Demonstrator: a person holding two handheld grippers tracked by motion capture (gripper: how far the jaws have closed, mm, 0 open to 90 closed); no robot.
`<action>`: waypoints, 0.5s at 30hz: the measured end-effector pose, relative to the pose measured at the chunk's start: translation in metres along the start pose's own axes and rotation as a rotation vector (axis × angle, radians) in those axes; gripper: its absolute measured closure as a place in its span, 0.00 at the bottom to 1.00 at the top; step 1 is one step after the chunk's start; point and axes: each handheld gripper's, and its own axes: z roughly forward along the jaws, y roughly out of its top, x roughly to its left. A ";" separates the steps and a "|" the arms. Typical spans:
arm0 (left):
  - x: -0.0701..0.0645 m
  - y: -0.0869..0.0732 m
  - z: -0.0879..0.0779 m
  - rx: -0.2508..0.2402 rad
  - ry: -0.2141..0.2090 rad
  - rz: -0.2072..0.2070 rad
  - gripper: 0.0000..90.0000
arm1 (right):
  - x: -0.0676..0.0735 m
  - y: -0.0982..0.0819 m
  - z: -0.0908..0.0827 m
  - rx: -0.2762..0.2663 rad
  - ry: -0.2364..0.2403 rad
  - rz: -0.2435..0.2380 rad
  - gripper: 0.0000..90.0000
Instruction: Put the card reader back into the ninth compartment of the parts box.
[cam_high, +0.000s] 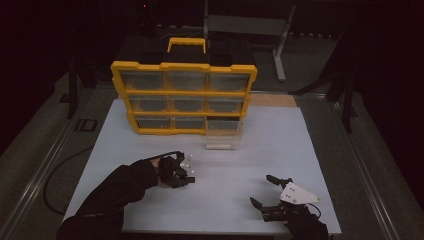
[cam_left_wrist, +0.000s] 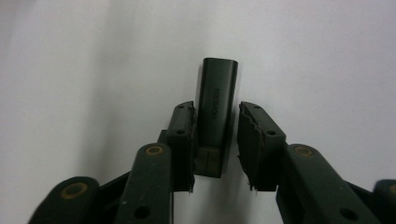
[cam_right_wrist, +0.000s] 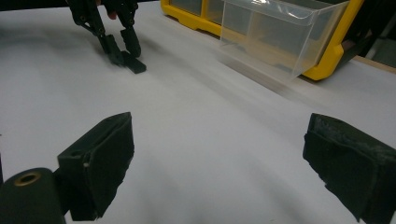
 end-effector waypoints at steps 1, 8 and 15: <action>0.000 0.000 0.000 0.003 -0.002 -0.002 0.78 | 0.000 0.000 0.000 0.003 0.000 -0.001 0.10; 0.000 0.001 0.001 0.012 -0.015 -0.014 0.82 | 0.000 0.000 0.000 0.001 0.000 0.000 0.10; 0.001 0.002 0.000 0.016 -0.016 -0.016 0.83 | -0.001 0.000 0.000 0.000 0.000 0.000 0.10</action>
